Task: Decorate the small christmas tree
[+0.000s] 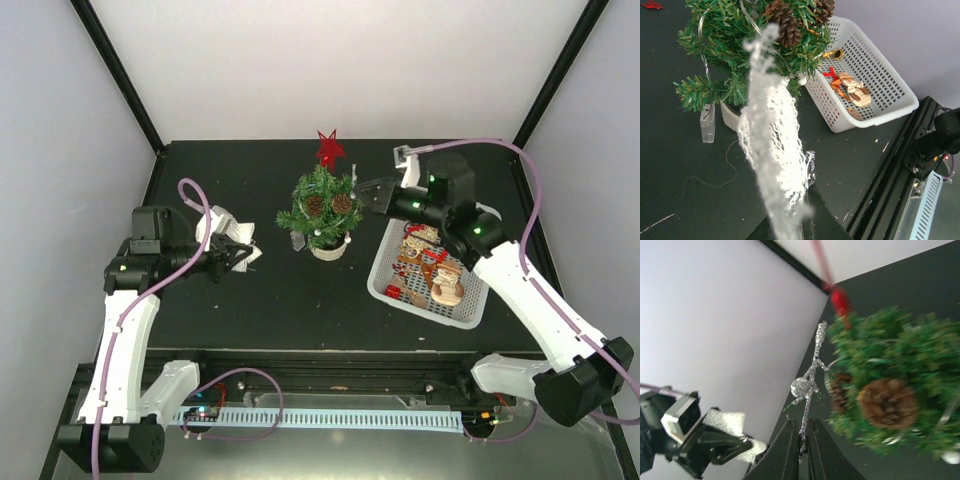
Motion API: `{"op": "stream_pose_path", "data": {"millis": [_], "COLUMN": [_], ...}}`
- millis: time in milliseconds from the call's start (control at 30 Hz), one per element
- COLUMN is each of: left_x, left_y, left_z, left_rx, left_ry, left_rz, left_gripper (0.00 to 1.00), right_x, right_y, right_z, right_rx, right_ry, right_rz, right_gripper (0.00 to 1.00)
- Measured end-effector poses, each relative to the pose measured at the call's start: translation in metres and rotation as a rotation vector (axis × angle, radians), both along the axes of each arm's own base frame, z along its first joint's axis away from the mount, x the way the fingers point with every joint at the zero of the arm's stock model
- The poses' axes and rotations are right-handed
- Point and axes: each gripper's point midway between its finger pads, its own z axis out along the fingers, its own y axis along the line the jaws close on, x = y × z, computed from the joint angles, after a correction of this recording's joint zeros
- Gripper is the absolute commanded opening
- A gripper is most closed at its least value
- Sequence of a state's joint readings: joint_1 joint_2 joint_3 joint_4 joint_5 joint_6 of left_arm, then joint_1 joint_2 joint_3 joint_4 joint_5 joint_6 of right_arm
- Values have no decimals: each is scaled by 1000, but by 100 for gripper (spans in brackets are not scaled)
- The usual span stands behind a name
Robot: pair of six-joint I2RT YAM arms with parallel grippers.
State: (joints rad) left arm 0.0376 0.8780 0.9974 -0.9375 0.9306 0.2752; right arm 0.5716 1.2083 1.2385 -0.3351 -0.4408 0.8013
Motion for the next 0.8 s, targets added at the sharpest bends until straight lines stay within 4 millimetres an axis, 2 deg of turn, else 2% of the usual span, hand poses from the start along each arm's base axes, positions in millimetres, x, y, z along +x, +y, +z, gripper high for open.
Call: {"op": "stream_pose_path", "data": {"millis": [67, 133, 300, 367, 433, 533, 633, 700, 800], "left_x": [3, 6, 13, 16, 18, 21, 23, 24, 25], "left_y": [1, 3, 4, 5, 6, 7, 8, 8, 9], "left_z": [-1, -4, -13, -15, -18, -21, -24, -25, -27], "left_rx": [2, 3, 9, 11, 13, 17, 22, 25, 31], "left_ry": [5, 18, 54, 64, 75, 88, 98, 102, 108], "left_rz": [6, 12, 19, 23, 27, 32, 36, 39, 44], "left_gripper": [2, 3, 4, 4, 4, 4, 4, 4, 4], "right_x": [14, 20, 21, 21, 20, 12, 1, -6, -11], "right_y": [-17, -26, -29, -30, -32, -26, -7, 7, 18], "right_z": [-5, -8, -15, -28, -49, -71, -64, -45, -23], "right_rx": [7, 6, -22, -30, -33, -35, -60, -71, -90], "right_ry": [11, 17, 8, 23, 58, 108, 78, 24, -42], "right_rz": [-39, -55, -46, -46, -37, 16, 87, 130, 149], "right_gripper": [9, 9, 9, 9, 10, 10, 10, 10, 9]}}
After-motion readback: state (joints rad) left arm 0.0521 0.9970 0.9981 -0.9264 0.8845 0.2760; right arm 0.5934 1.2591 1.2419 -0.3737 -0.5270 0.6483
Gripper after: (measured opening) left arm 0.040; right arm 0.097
